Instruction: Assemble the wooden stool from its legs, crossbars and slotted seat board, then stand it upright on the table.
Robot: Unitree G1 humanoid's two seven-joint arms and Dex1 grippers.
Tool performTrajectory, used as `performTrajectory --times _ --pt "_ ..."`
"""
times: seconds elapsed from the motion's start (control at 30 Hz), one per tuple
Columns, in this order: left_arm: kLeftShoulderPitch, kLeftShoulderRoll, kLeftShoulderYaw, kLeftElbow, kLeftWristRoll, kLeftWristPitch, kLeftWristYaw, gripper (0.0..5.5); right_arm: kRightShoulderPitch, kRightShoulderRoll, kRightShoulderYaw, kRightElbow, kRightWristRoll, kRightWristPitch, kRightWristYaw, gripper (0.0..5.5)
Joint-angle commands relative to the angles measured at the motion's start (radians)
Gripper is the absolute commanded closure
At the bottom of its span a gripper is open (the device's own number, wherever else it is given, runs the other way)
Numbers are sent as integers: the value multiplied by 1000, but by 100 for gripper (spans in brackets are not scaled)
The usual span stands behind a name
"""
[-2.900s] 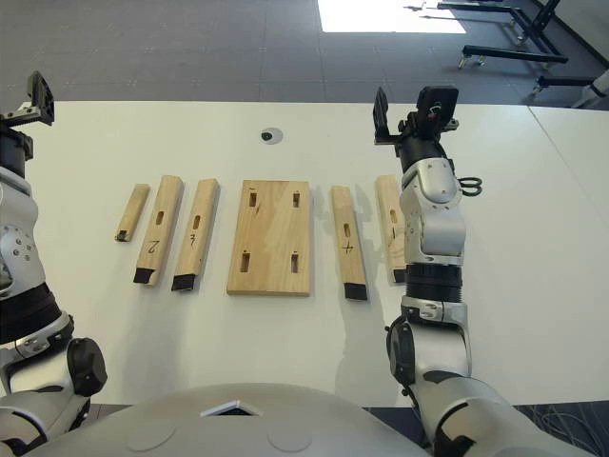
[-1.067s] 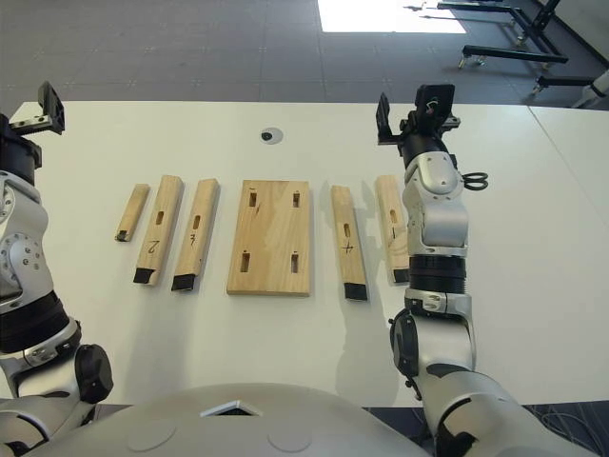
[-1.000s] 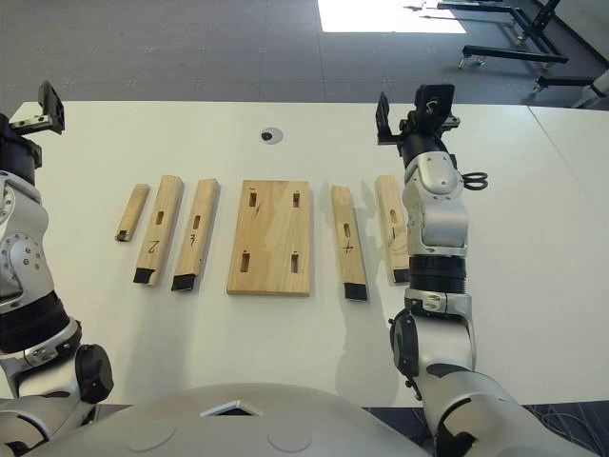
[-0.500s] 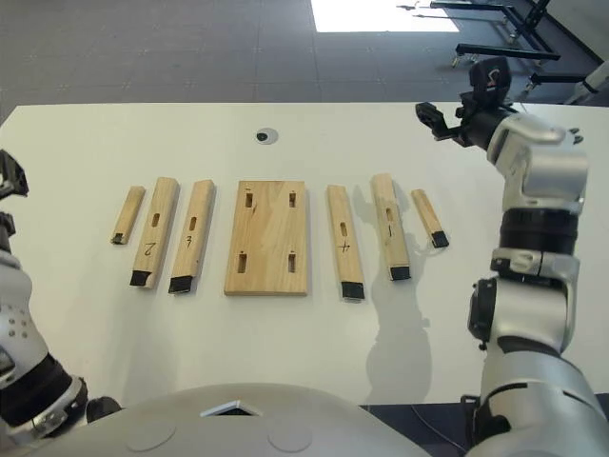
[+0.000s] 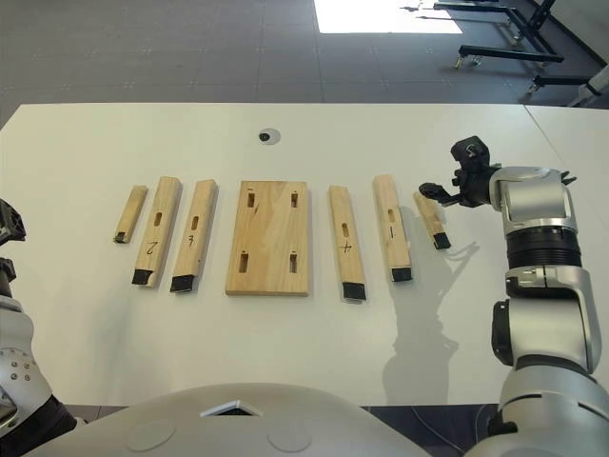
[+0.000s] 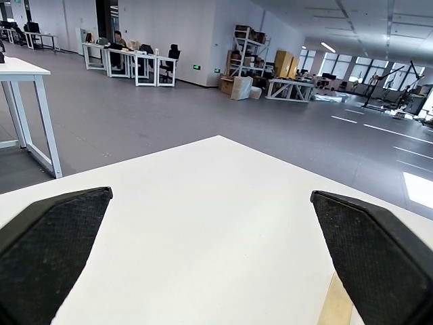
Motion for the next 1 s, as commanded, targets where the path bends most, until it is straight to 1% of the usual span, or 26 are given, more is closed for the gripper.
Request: performTrajectory --times 0.03,0.1,0.2,0.37,0.43,0.53,0.6,0.8,0.9,1.0 --pt "22 26 14 -13 3 -14 -3 10 70 -7 34 -57 -13 55 30 99" --pt "49 18 41 -27 -6 -23 2 10 65 -7 56 -49 -34 46 31 99" --pt "73 7 60 -37 -11 -35 7 10 40 -1 58 12 -69 13 -5 99" --pt "66 19 51 -39 -11 -35 21 10 55 49 59 41 -82 -3 -39 99" --pt "52 43 62 -38 -17 -26 21 10 84 59 65 24 -82 2 -41 143" --pt "50 63 77 -29 -24 -25 19 10 112 56 72 -5 -88 11 -40 194" --pt "60 65 92 -24 -28 -29 21 10 106 44 87 8 -112 -13 -49 234" --pt "81 56 119 -42 -39 -33 32 10 53 11 120 96 -170 -74 -28 331" --pt "87 49 112 -47 -37 -37 36 10 54 15 134 125 -185 -88 -17 396" --pt "86 55 108 -47 -36 -37 36 10 62 25 132 140 -190 -88 -6 414"
